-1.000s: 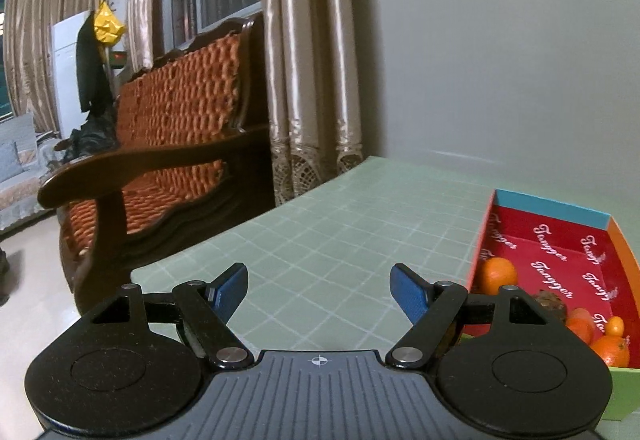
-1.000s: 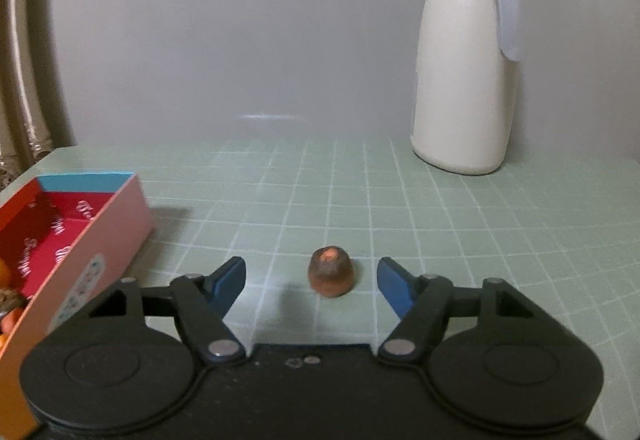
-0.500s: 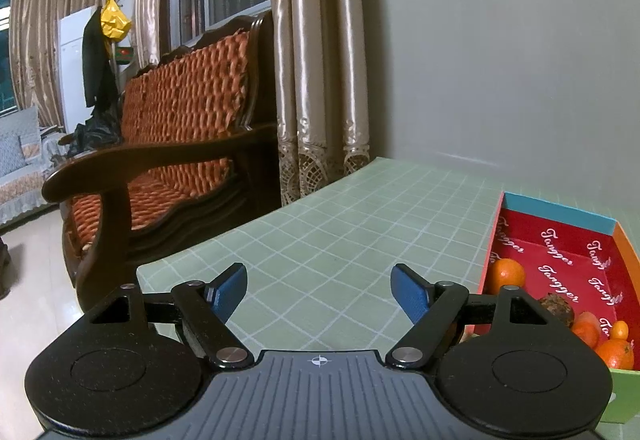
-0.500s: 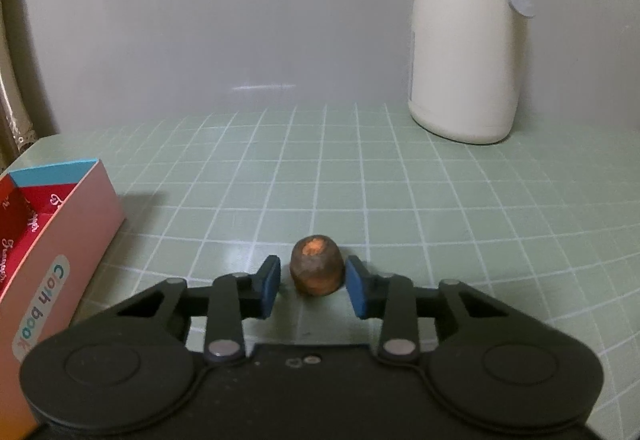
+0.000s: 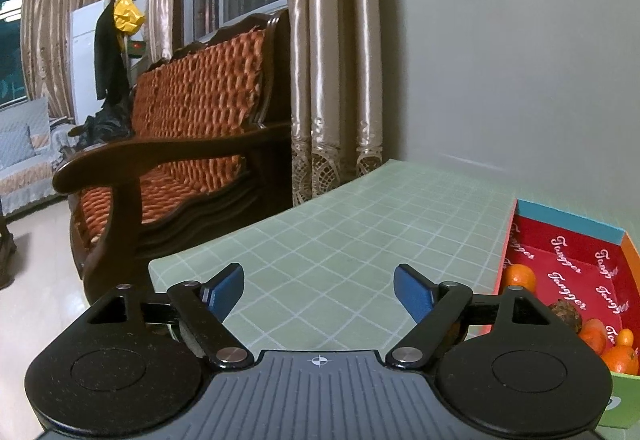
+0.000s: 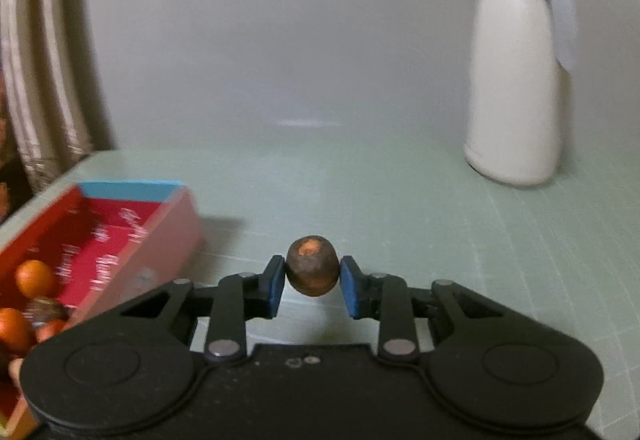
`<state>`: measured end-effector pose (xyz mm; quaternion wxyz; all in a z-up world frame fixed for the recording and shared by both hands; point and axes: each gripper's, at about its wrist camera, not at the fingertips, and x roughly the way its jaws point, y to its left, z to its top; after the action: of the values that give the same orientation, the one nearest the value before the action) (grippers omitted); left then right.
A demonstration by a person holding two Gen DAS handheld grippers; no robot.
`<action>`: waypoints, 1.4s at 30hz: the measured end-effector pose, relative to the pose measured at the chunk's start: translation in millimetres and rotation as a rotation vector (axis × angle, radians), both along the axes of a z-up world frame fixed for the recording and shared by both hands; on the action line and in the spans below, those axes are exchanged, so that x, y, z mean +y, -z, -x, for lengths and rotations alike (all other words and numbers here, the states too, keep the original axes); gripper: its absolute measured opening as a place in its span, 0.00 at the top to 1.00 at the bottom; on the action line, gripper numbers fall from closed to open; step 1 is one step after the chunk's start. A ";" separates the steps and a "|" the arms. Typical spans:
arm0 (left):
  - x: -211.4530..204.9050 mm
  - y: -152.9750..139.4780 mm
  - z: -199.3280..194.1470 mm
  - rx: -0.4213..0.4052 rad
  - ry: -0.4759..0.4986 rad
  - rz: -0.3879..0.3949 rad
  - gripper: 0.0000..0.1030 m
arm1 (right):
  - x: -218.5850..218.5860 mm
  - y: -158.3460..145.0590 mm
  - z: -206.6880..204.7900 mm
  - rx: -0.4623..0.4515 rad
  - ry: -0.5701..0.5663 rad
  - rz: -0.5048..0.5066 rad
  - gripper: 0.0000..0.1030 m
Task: Organize fruits
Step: 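Carry the brown fruit in the right tool into the box and open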
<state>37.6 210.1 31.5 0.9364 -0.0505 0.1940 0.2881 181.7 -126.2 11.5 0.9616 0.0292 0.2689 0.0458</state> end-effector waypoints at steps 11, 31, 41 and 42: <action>11.2 -5.1 17.4 -0.017 -0.032 -0.006 0.19 | 46.4 -24.4 24.4 -0.112 -0.253 -0.014 0.72; 41.1 -4.7 40.6 -0.018 -0.096 -0.017 0.17 | 100.7 -15.3 34.3 -0.070 -0.393 0.072 0.72; 53.0 -3.0 46.9 -0.016 -0.112 -0.006 0.17 | 112.3 -7.4 33.1 -0.036 -0.383 0.110 0.72; 52.4 -3.0 47.0 -0.016 -0.111 -0.005 0.17 | 112.6 -6.9 33.2 -0.035 -0.381 0.116 0.72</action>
<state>-9.4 262.5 34.5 0.9205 -0.0612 0.1827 0.3398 148.4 -13.6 18.4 0.9402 -0.0787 0.2548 0.2119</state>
